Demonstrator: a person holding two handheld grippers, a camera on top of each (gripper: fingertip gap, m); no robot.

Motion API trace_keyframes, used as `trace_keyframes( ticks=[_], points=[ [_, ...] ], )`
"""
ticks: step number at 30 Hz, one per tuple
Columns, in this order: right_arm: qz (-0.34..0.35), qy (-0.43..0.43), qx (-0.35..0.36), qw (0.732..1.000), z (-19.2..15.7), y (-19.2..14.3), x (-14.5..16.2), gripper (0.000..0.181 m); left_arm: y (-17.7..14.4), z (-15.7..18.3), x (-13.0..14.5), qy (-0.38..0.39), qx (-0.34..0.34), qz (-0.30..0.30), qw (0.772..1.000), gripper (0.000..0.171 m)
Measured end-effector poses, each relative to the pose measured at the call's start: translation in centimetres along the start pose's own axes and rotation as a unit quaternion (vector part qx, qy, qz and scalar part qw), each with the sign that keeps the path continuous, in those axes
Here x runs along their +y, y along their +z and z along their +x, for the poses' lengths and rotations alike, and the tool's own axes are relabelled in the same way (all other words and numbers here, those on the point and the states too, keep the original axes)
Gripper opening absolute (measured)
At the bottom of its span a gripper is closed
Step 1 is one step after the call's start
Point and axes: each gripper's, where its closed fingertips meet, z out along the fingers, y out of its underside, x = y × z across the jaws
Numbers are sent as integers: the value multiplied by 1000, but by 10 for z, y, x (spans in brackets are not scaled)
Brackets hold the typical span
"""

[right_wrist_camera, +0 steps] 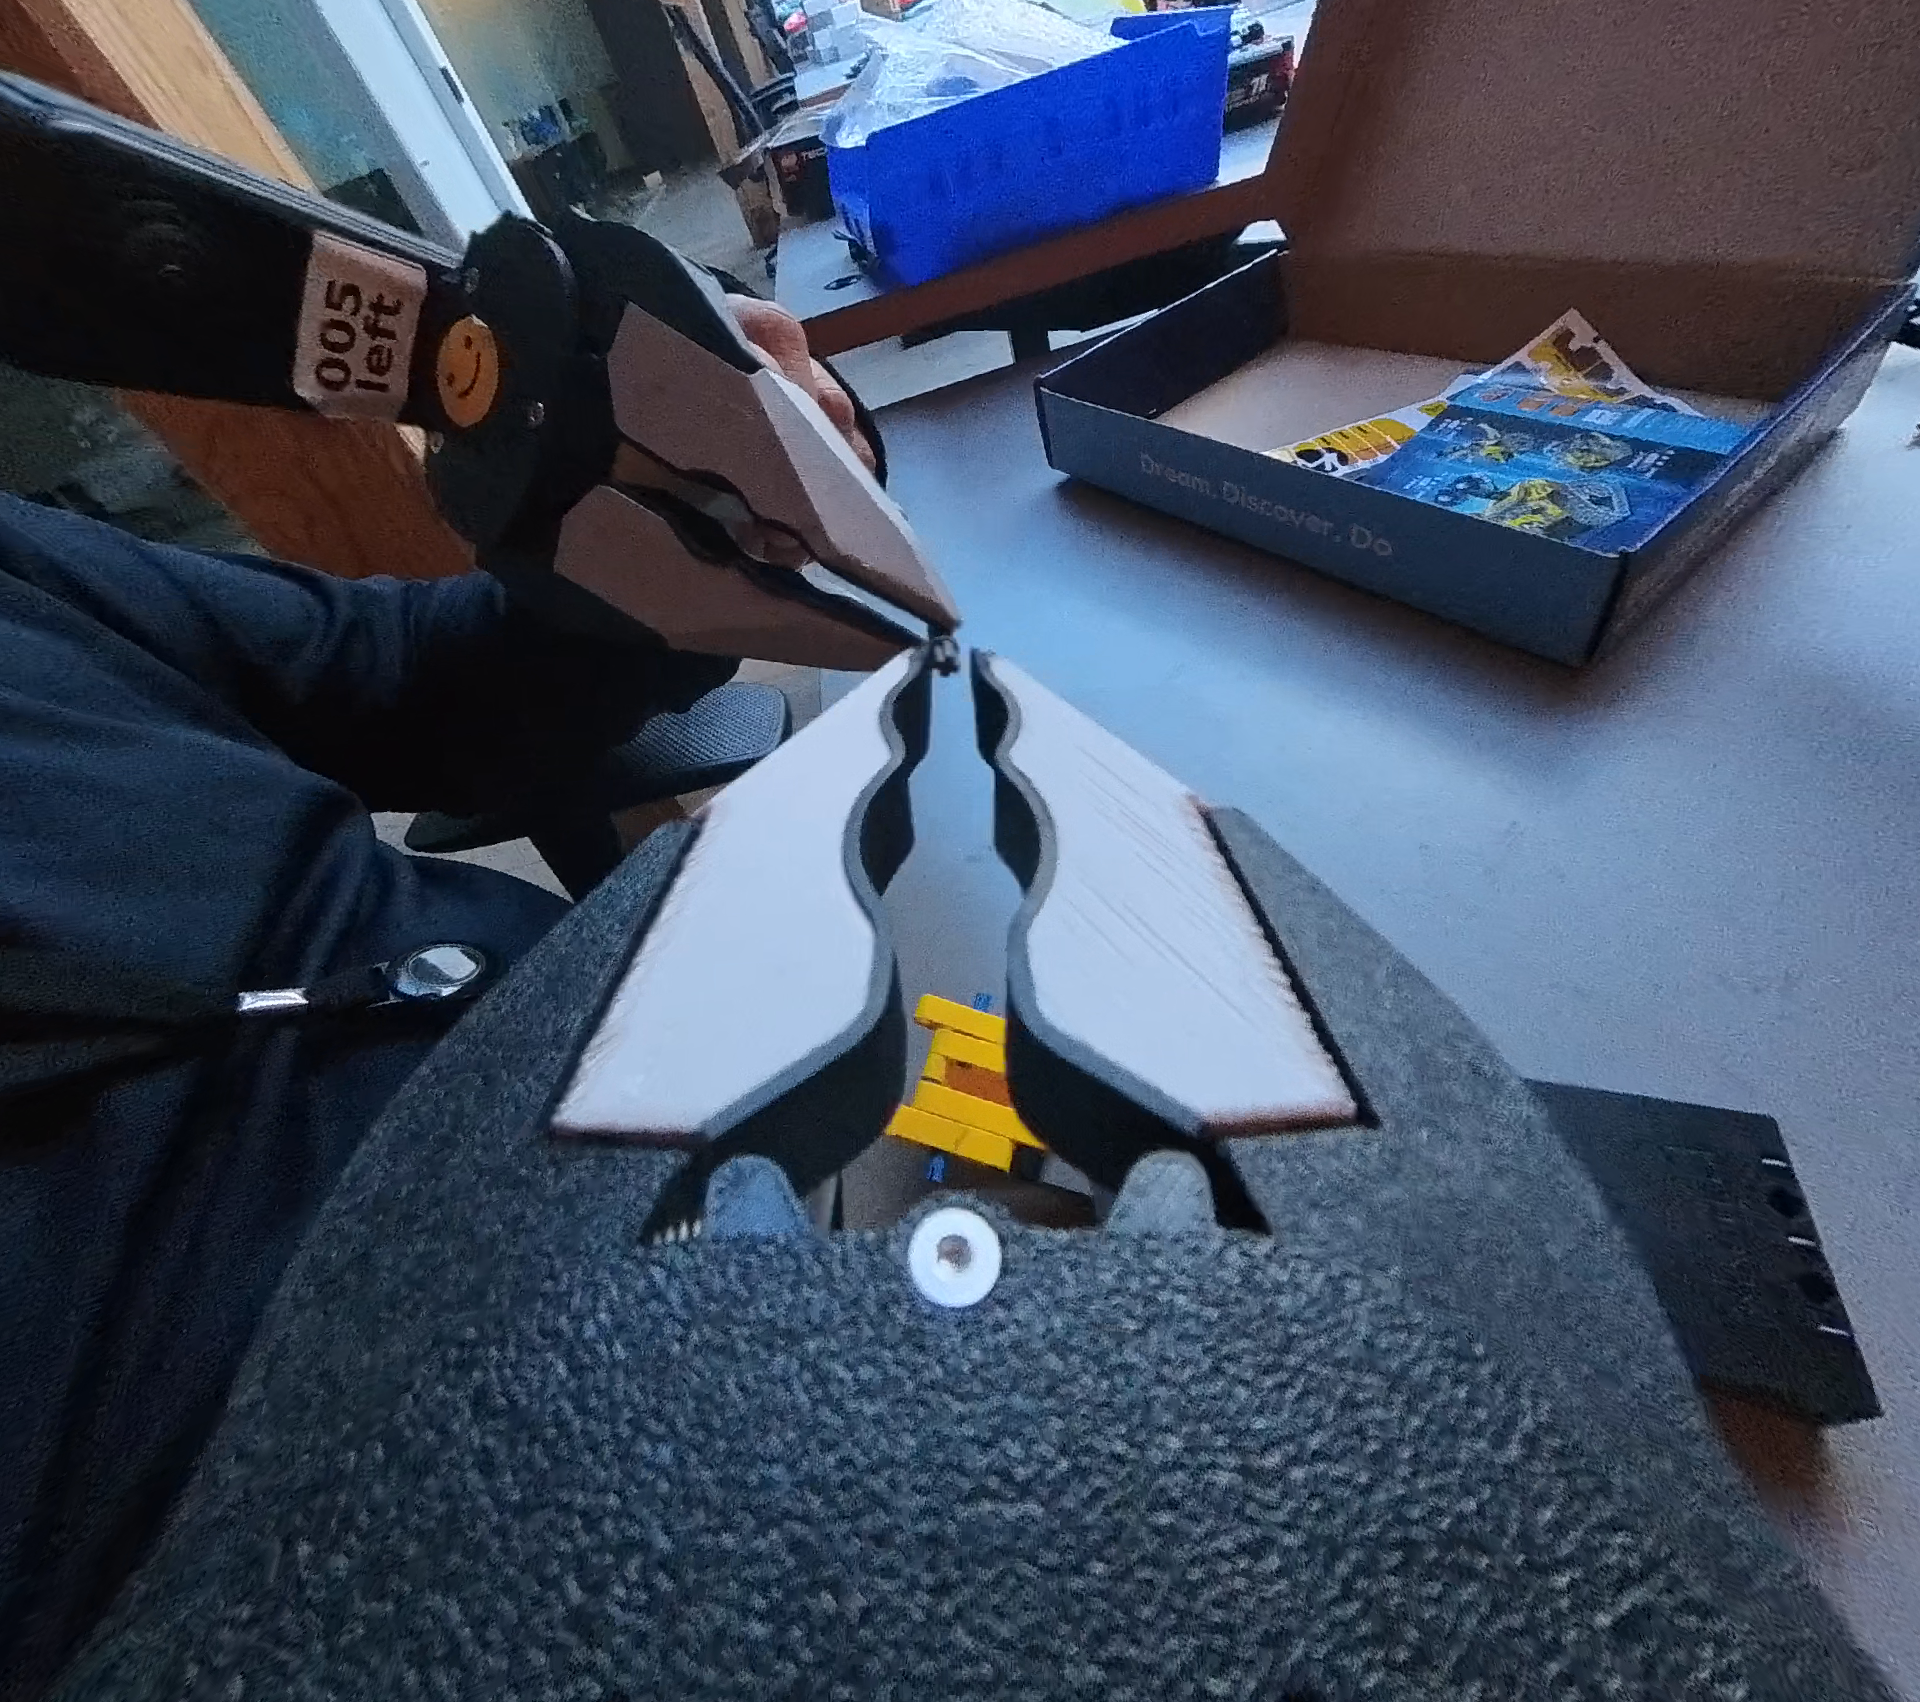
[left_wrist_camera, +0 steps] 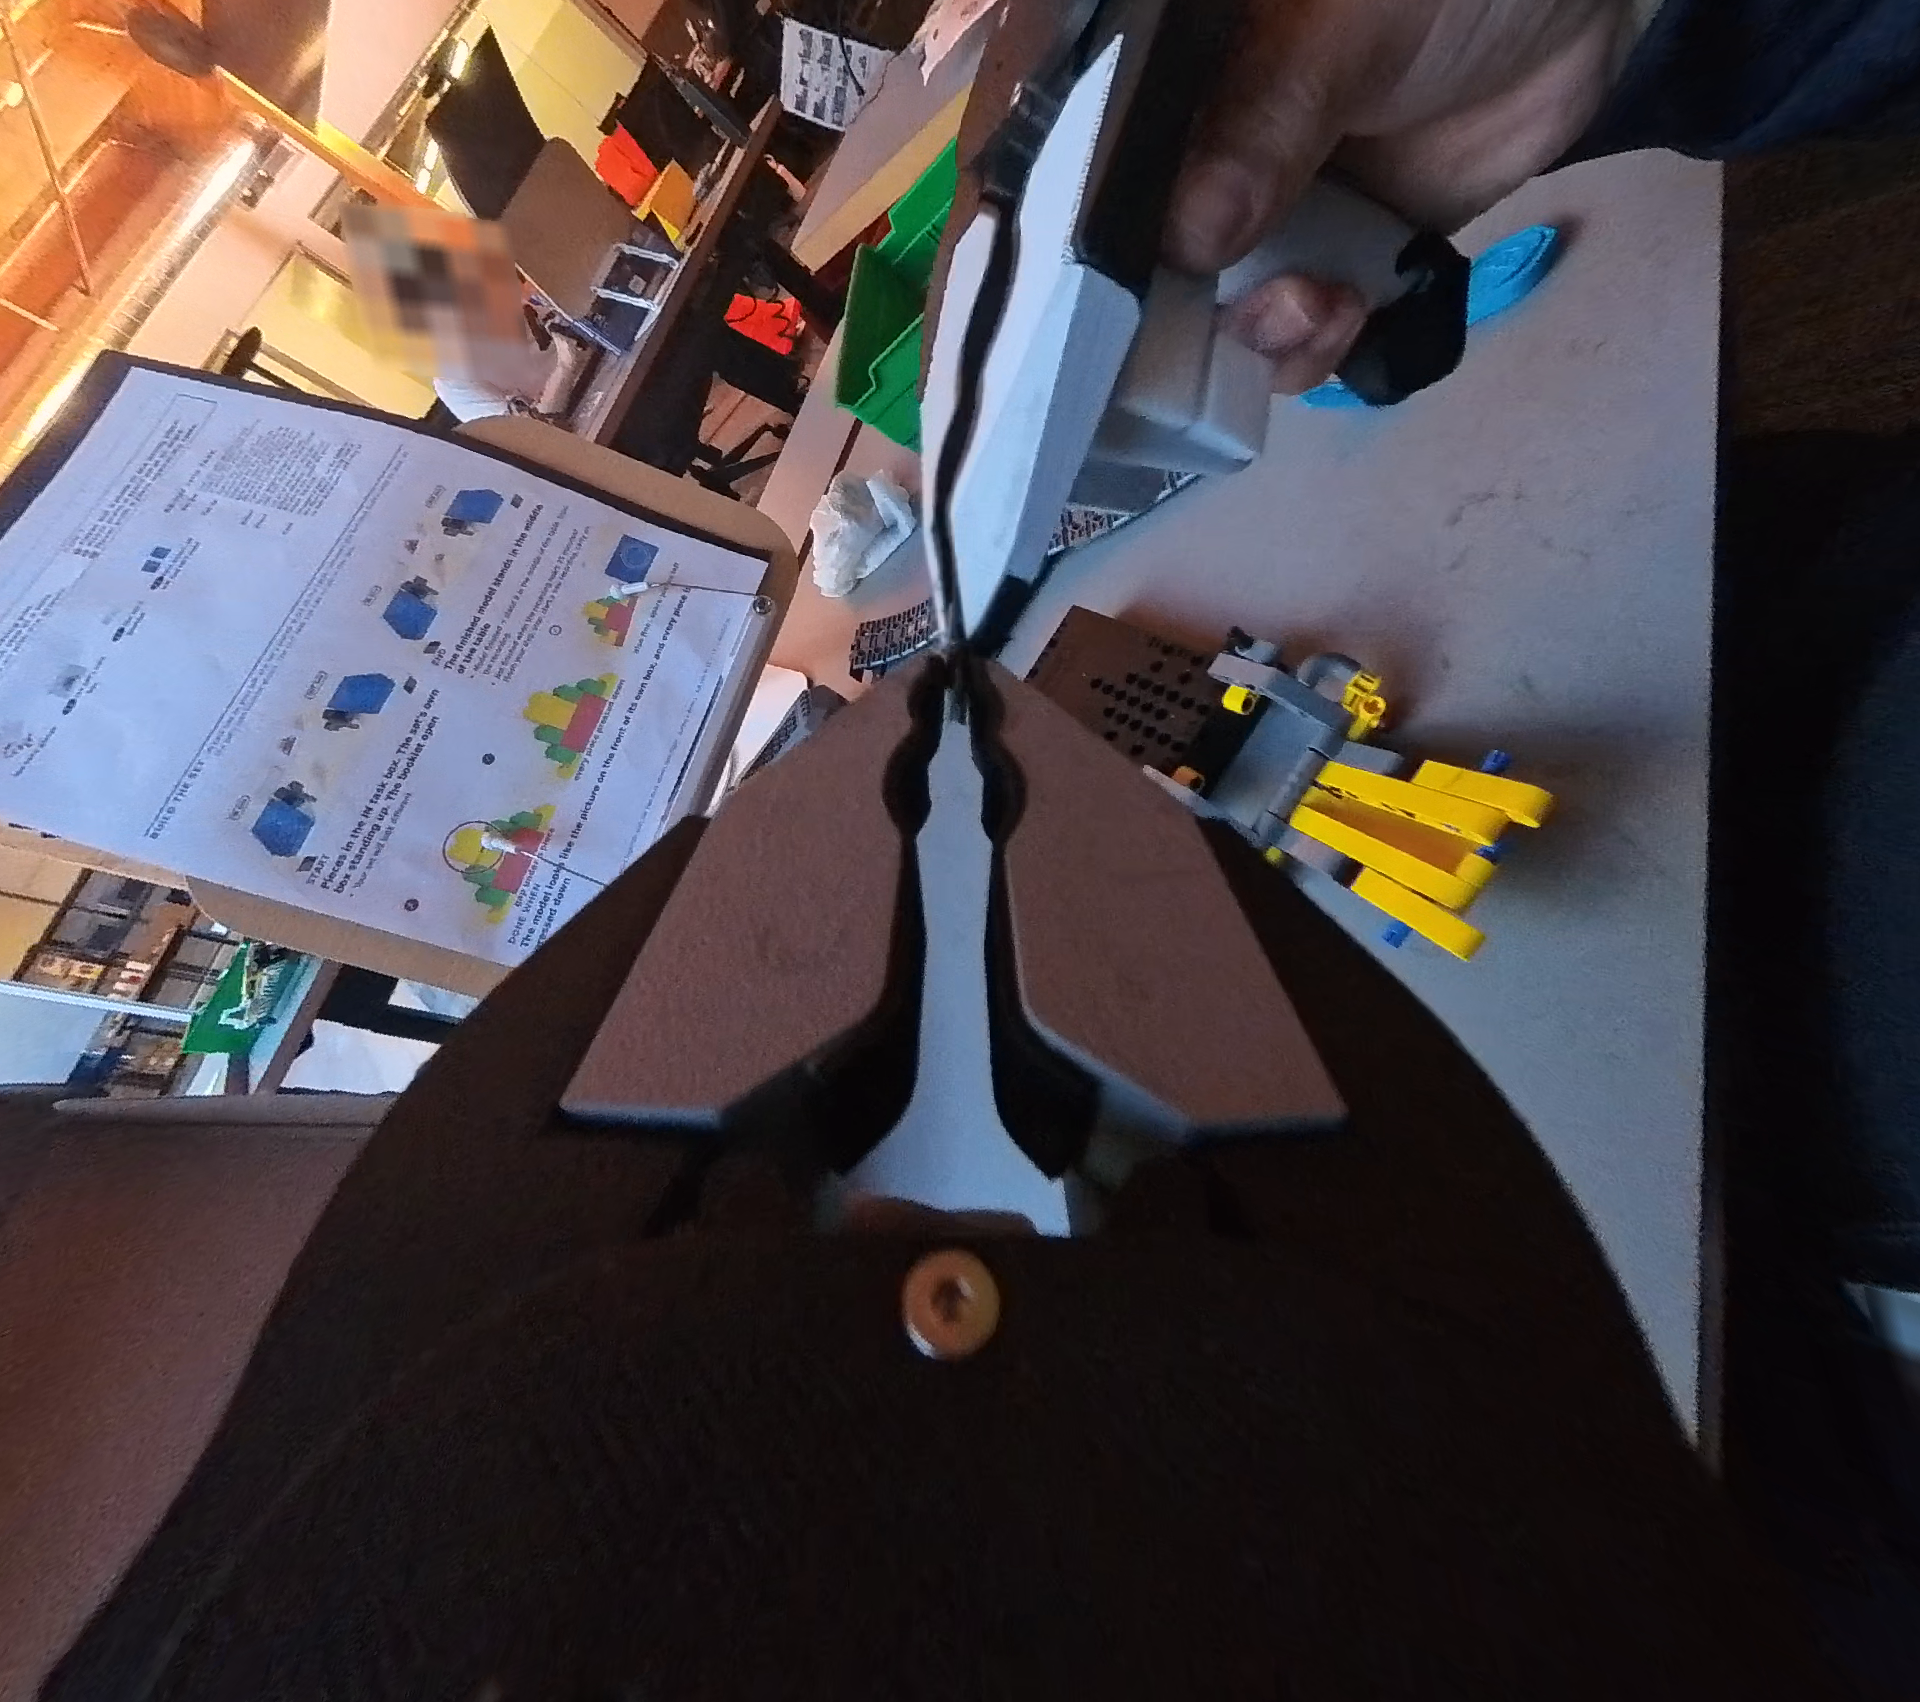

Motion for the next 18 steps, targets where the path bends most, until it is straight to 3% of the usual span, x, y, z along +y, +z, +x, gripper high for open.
trace_keyframes(
  ticks=[18],
  points=[
    [2,3,-4,1000,0,-2,0,2,1,5,0,3,5,-1,1000,2]
  ],
)
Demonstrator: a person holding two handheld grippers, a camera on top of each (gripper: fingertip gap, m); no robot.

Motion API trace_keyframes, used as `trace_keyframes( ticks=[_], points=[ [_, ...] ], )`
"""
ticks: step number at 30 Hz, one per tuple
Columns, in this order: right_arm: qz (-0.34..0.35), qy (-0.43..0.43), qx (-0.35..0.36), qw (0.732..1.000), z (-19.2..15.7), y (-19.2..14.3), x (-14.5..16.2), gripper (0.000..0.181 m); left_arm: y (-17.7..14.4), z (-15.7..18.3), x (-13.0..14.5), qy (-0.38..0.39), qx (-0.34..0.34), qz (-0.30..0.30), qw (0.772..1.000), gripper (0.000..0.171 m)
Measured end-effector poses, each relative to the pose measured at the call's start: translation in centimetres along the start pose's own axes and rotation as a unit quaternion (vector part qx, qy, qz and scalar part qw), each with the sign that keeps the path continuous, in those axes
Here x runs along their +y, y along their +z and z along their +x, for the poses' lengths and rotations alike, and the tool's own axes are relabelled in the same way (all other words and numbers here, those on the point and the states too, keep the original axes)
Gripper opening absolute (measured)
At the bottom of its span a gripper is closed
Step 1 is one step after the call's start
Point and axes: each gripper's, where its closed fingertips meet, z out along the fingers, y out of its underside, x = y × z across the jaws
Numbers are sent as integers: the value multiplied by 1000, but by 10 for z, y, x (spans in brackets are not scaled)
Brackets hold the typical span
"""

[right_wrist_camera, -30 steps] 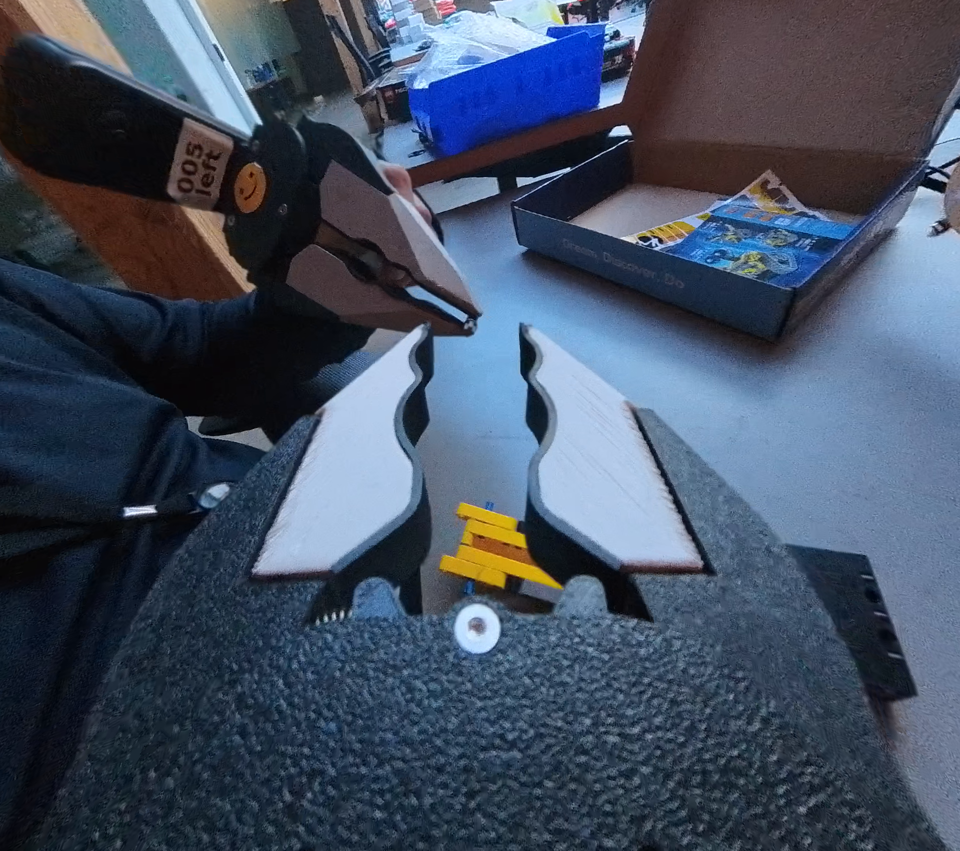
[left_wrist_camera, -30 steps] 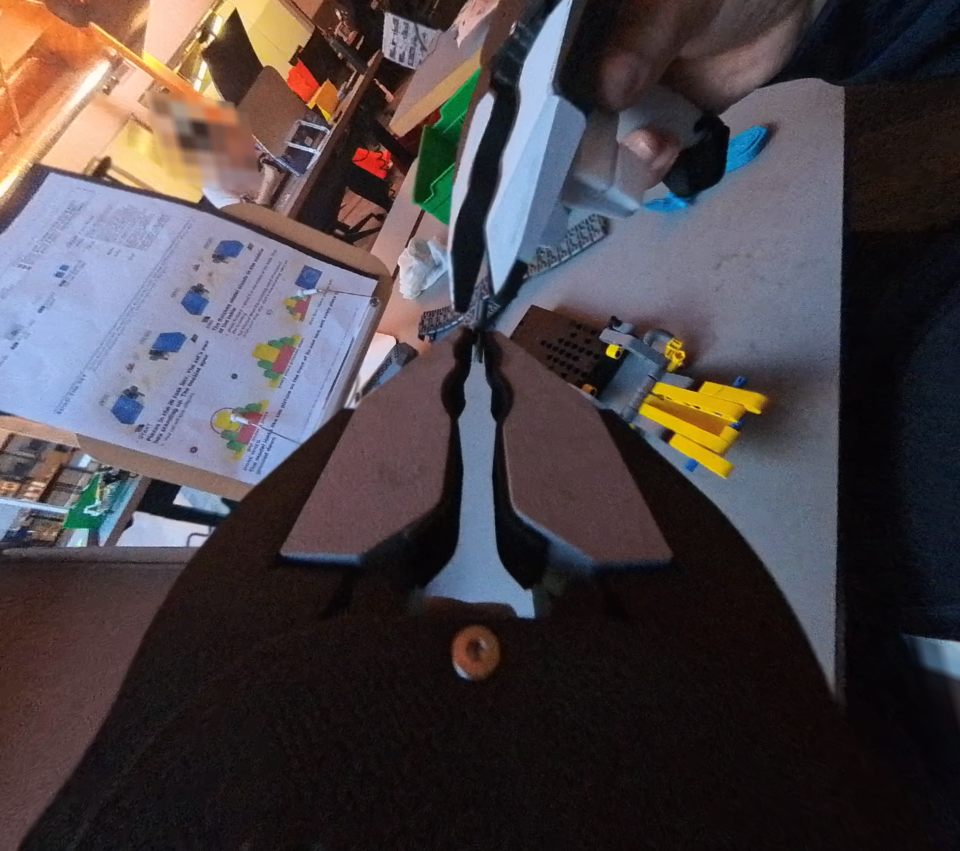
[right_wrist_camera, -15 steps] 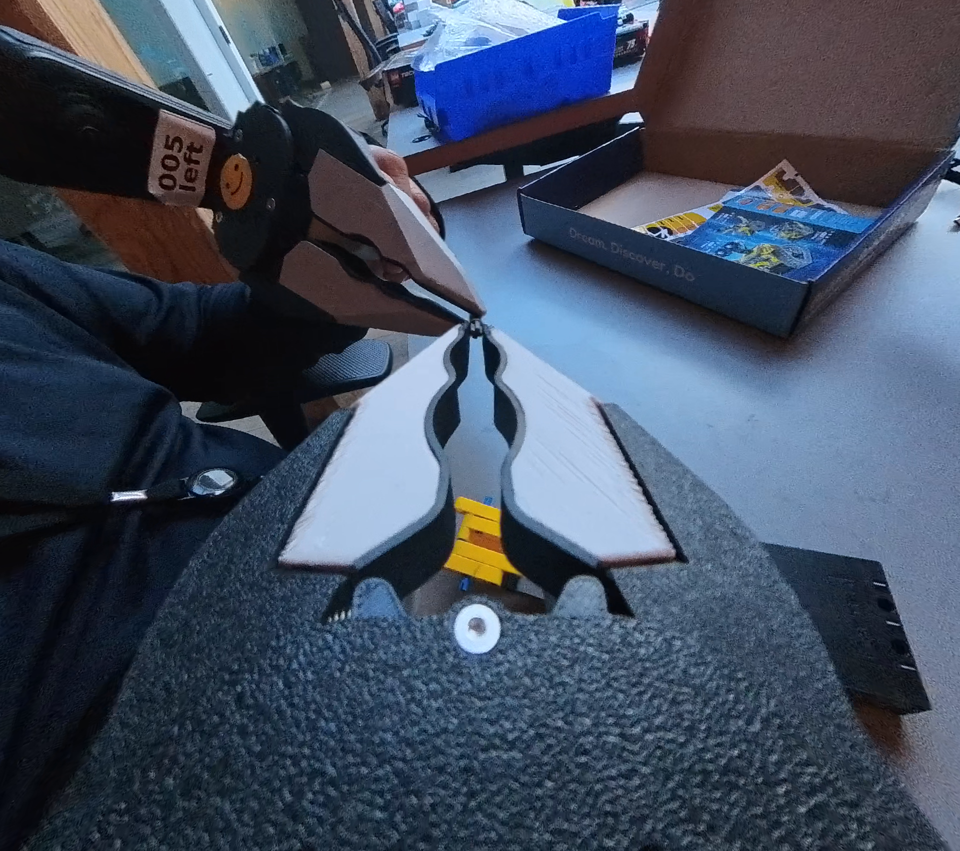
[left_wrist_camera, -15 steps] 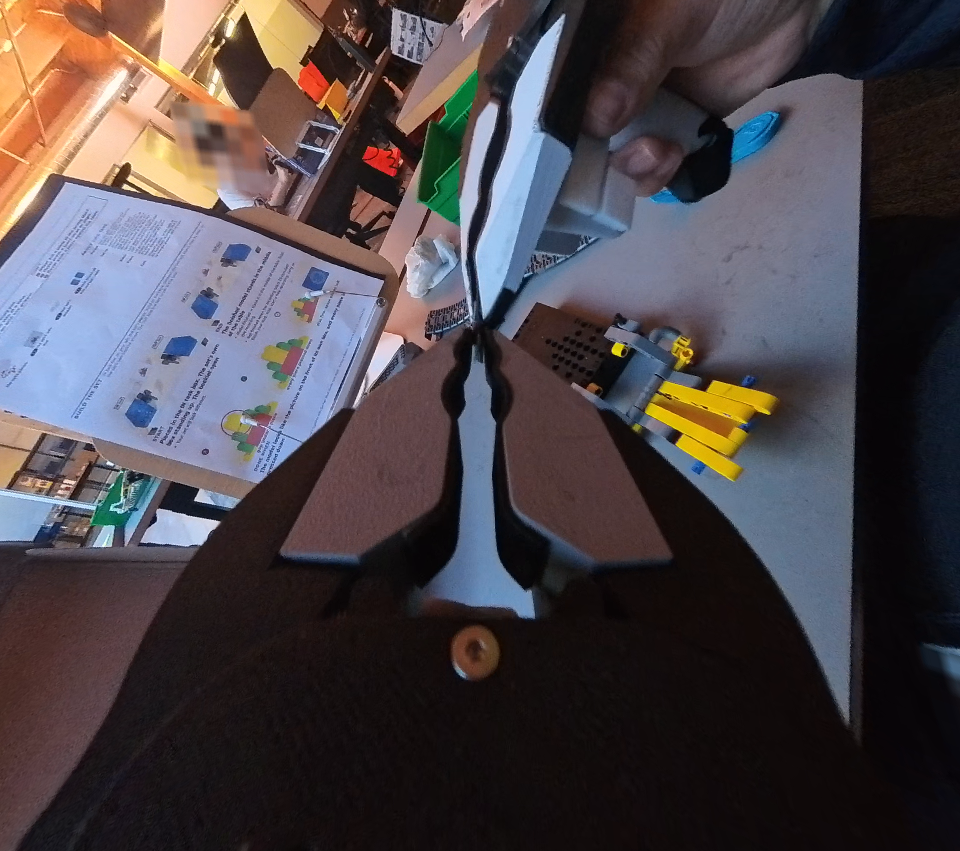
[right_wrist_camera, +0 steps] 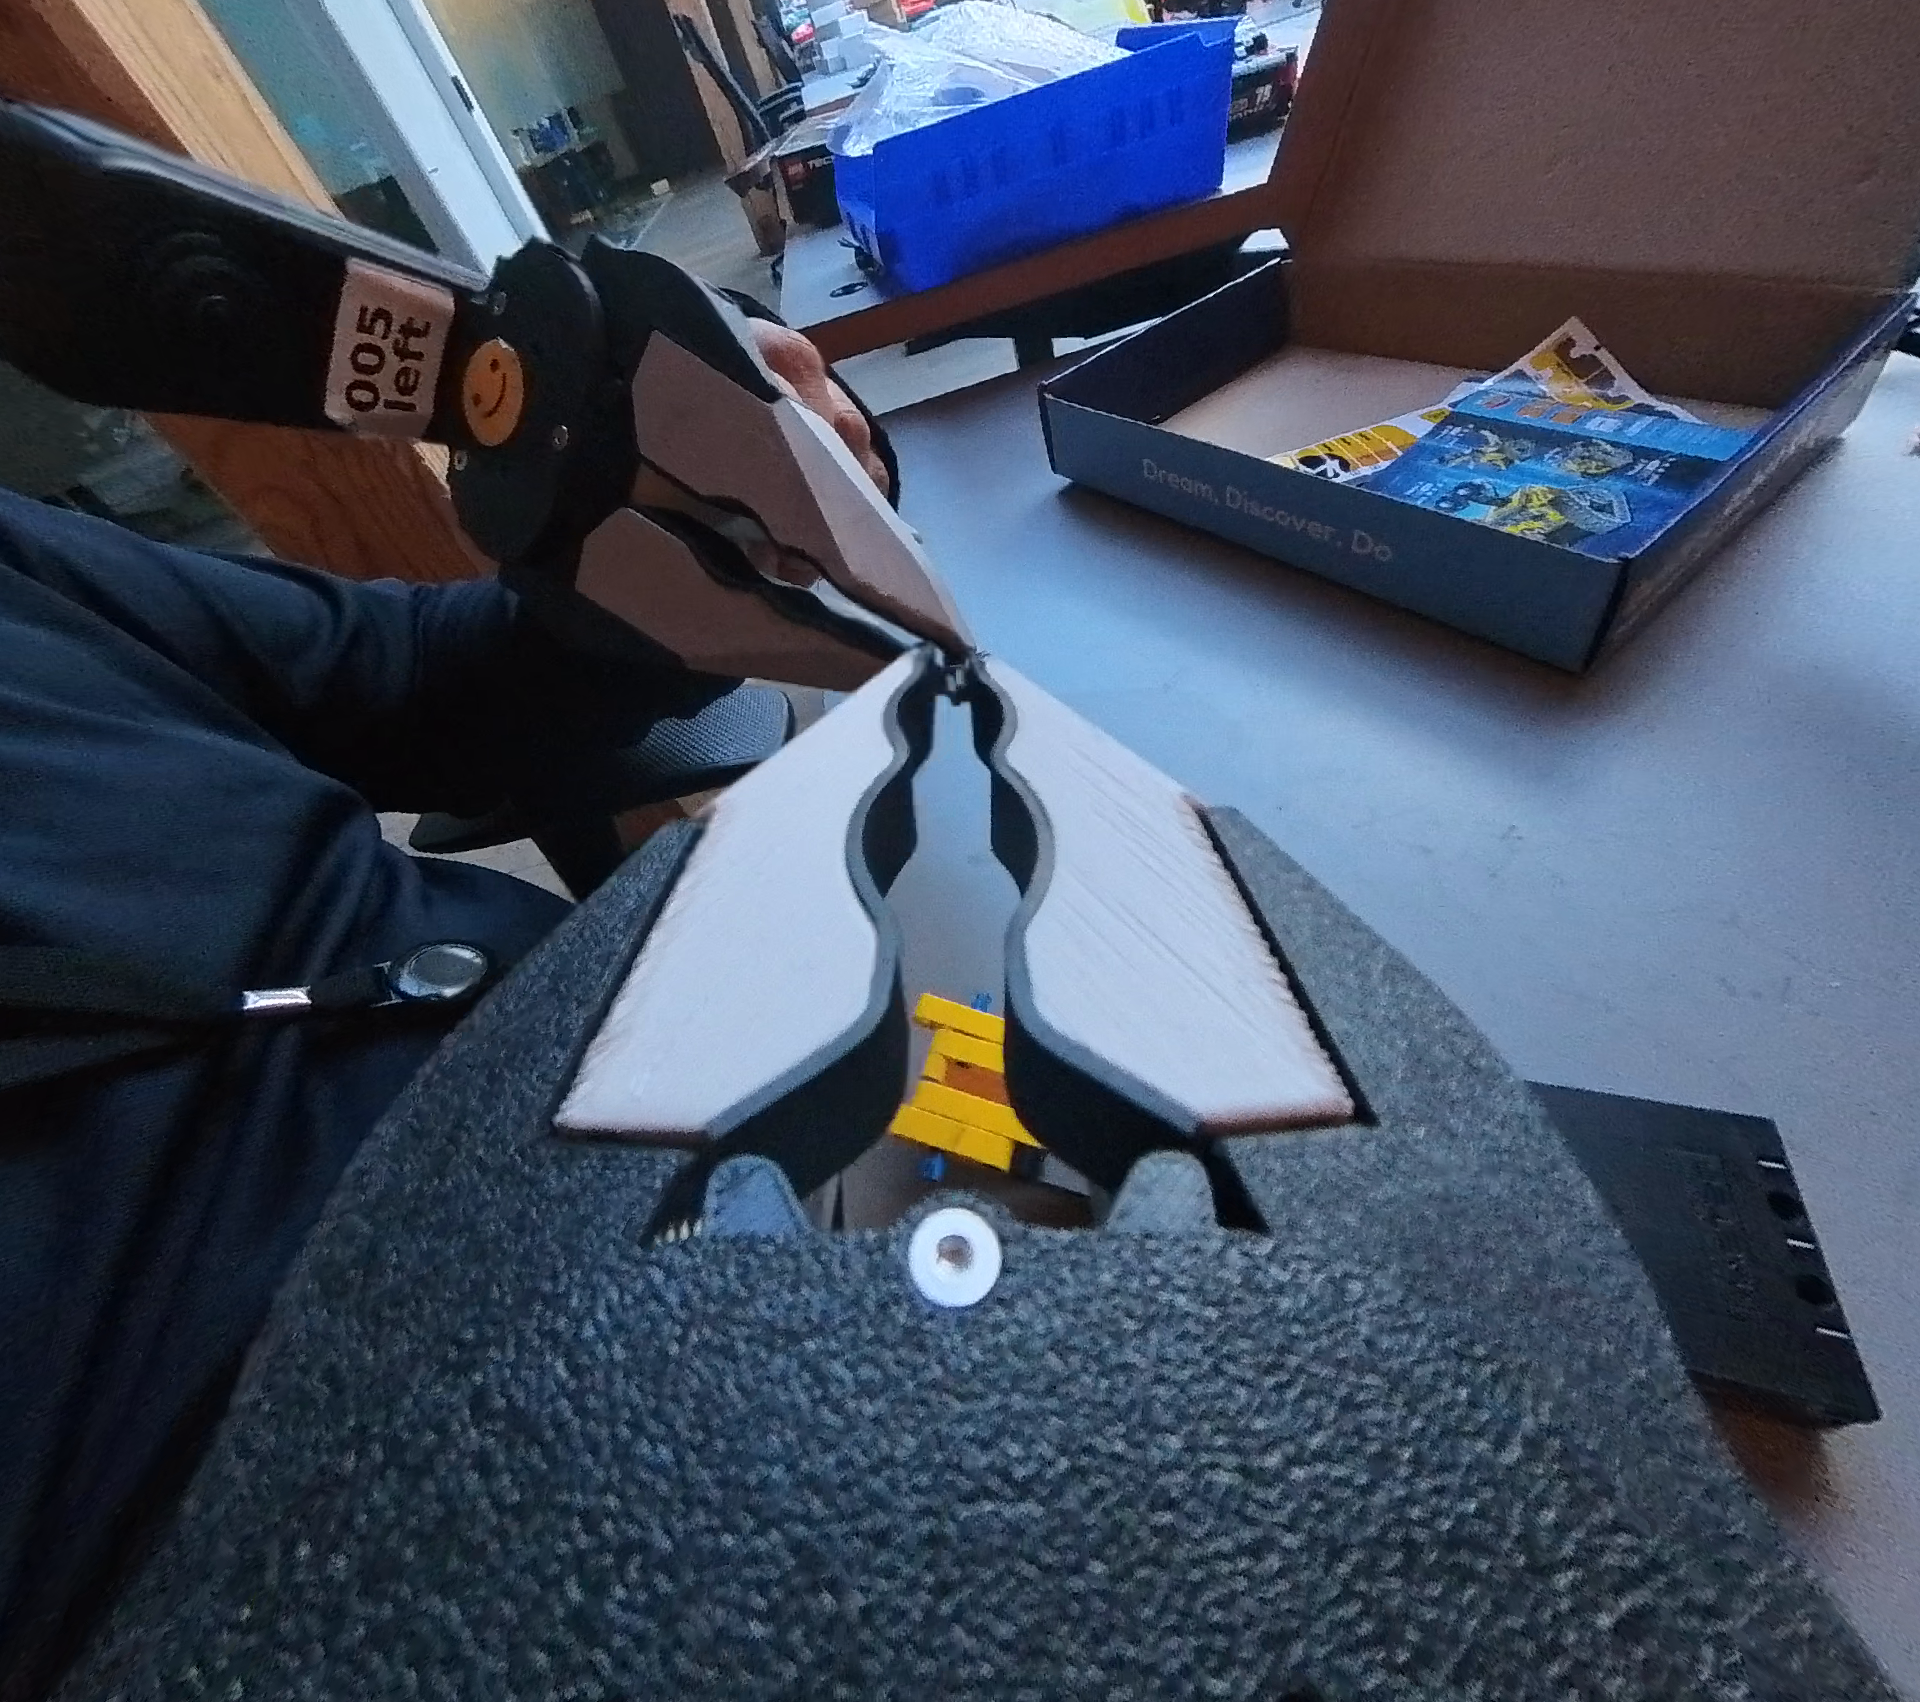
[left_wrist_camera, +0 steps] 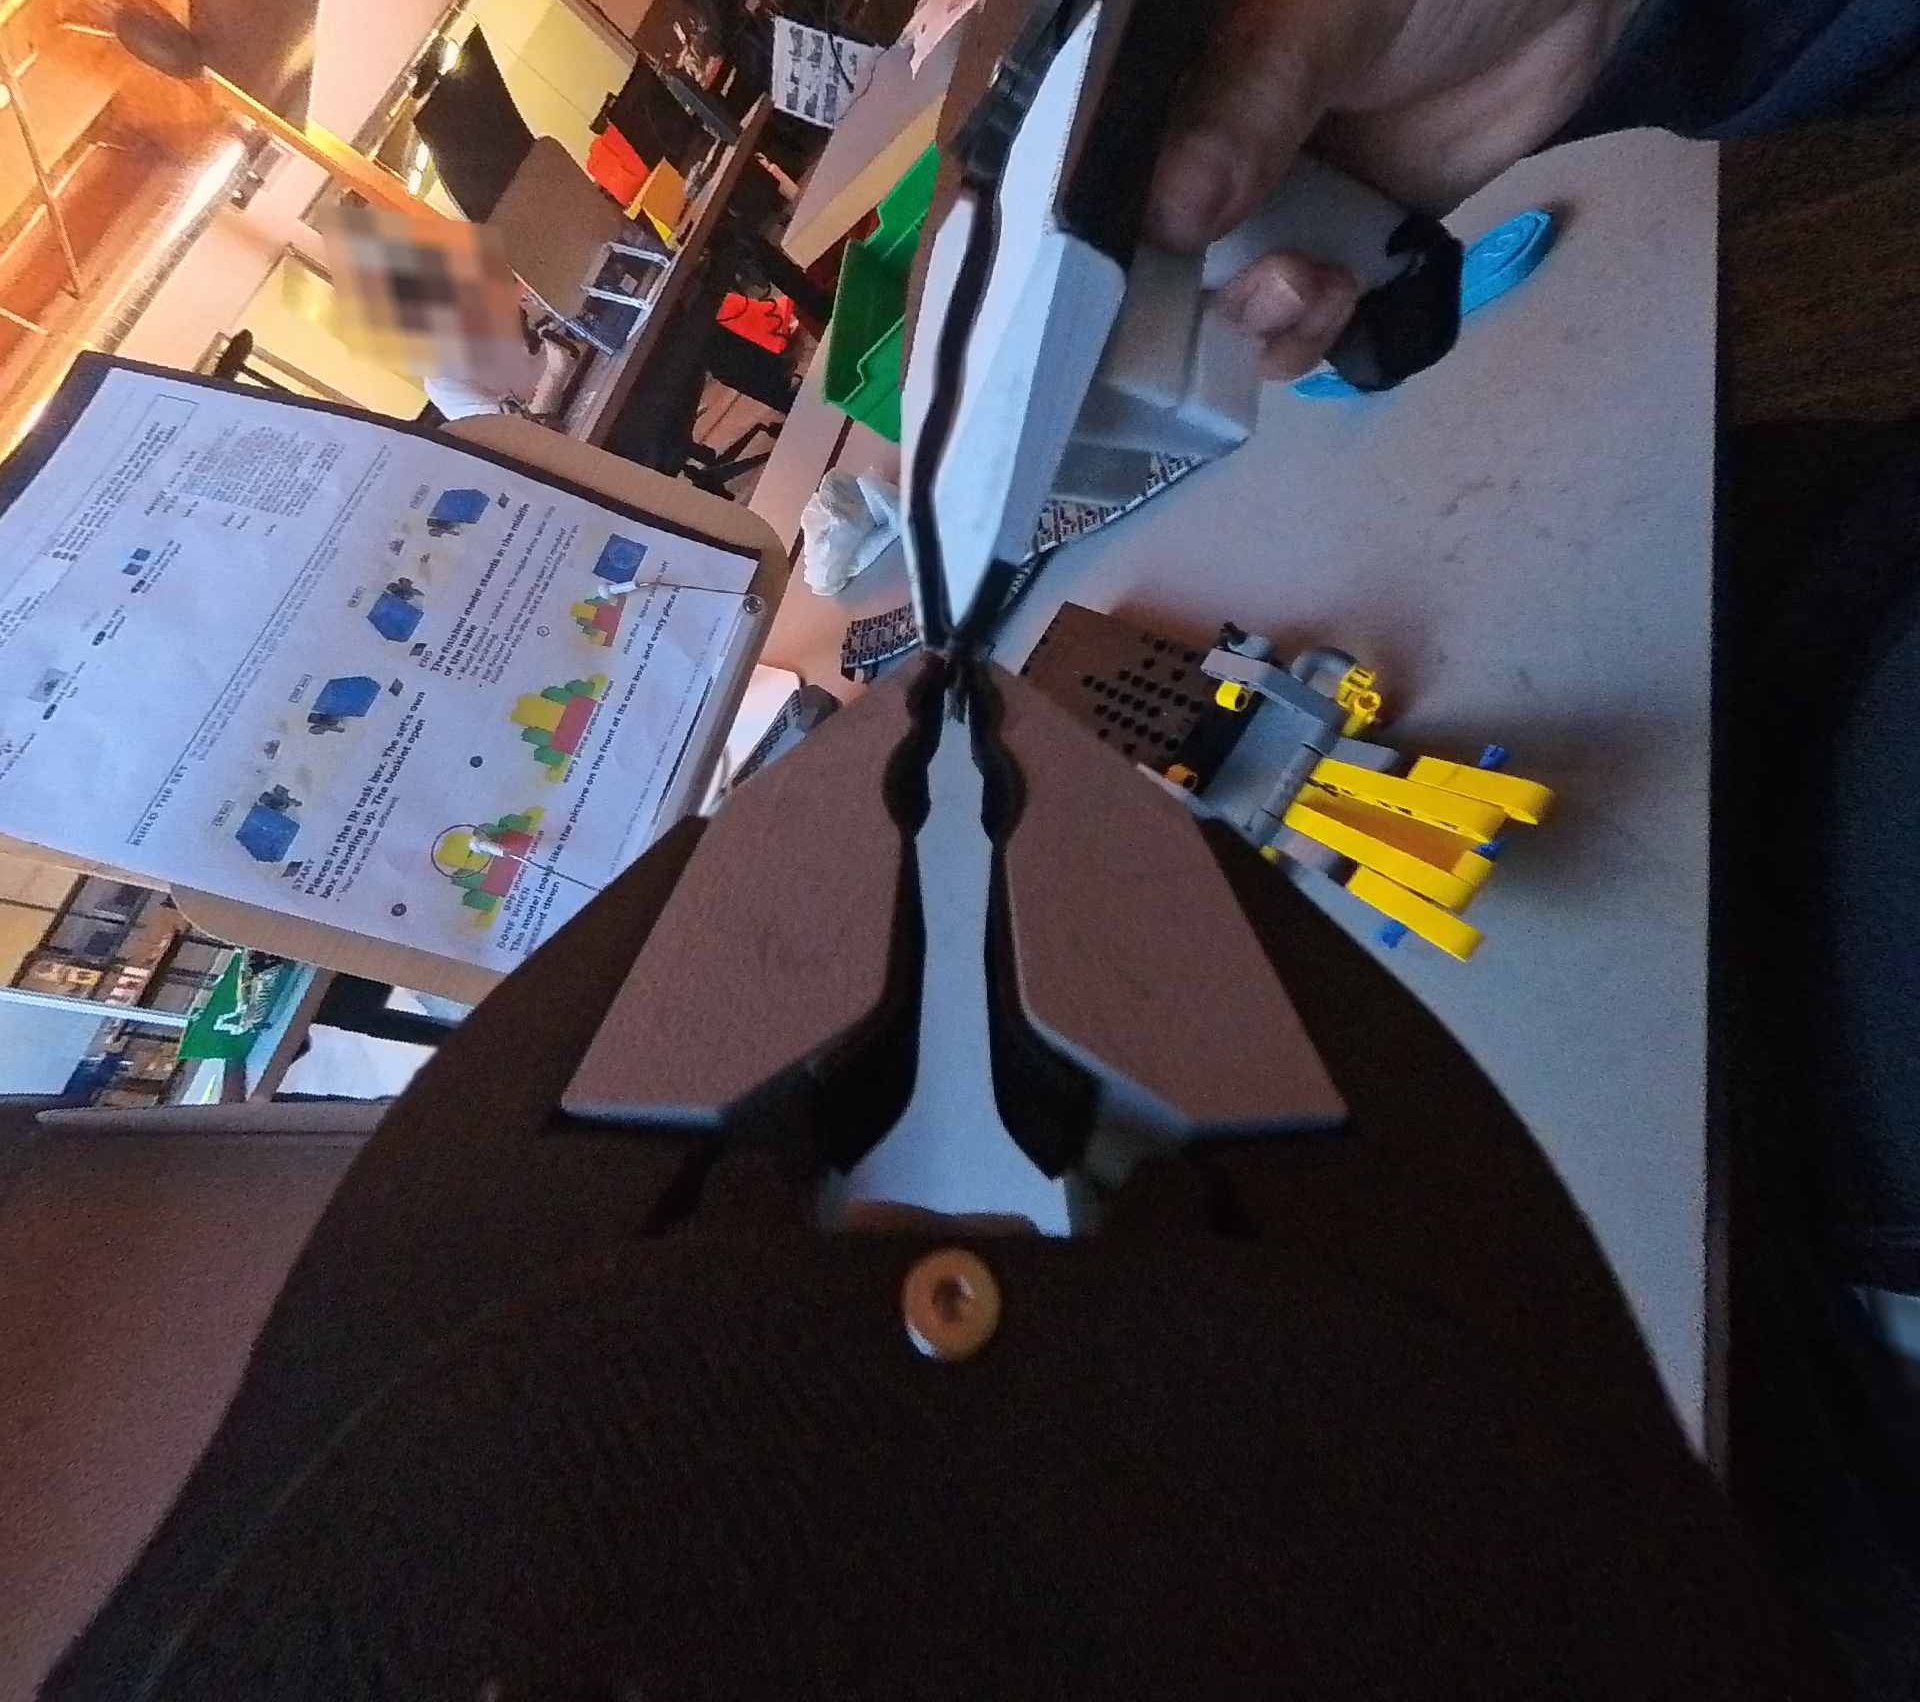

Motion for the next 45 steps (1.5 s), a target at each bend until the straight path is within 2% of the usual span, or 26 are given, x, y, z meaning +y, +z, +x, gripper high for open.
trace_keyframes(
  ticks=[2,14,21,24,27,29,31,32,34,36,38,40,42,45],
  points=[
    [-4,11,-6,1000,-1,1,2,9,0,0,1,3,-1,-2,1000,2],
    [-5,15,-2,1000,2,2,3,1,1,-2,2,1,-8,1,1000,2],
    [-20,-23,41,999,14,-6,1,1,7,-7,10,-25,-17,-8,1000,0],
    [17,-51,101,993,32,-47,-27,1,11,-13,24,-66,-18,-29,997,0],
    [73,-78,216,971,64,-118,-59,1,16,-19,36,-113,-20,-38,993,0],
    [83,-93,344,931,96,-184,-65,0,18,-25,40,-138,-34,-33,989,8],
    [83,-84,447,886,122,-247,-59,0,19,-28,46,-161,-47,-30,985,7],
    [84,-71,487,866,131,-274,-53,1,19,-30,51,-171,-63,-33,983,0],
    [77,-37,539,838,147,-317,-35,0,20,-36,62,-192,-101,-46,975,5],
    [40,17,562,826,164,-339,-6,3,28,-19,75,-210,-62,-86,972,31],
    [-13,73,577,814,184,-350,29,31,37,9,91,-244,7,-143,959,51],
    [-44,98,615,781,198,-367,50,62,43,16,103,-282,20,-177,943,75],
    [-42,96,637,764,201,-372,48,72,44,20,106,-304,38,-179,935,76],
    [-15,67,618,783,192,-355,25,77,40,22,102,-313,63,-160,934,78]
  ],
)
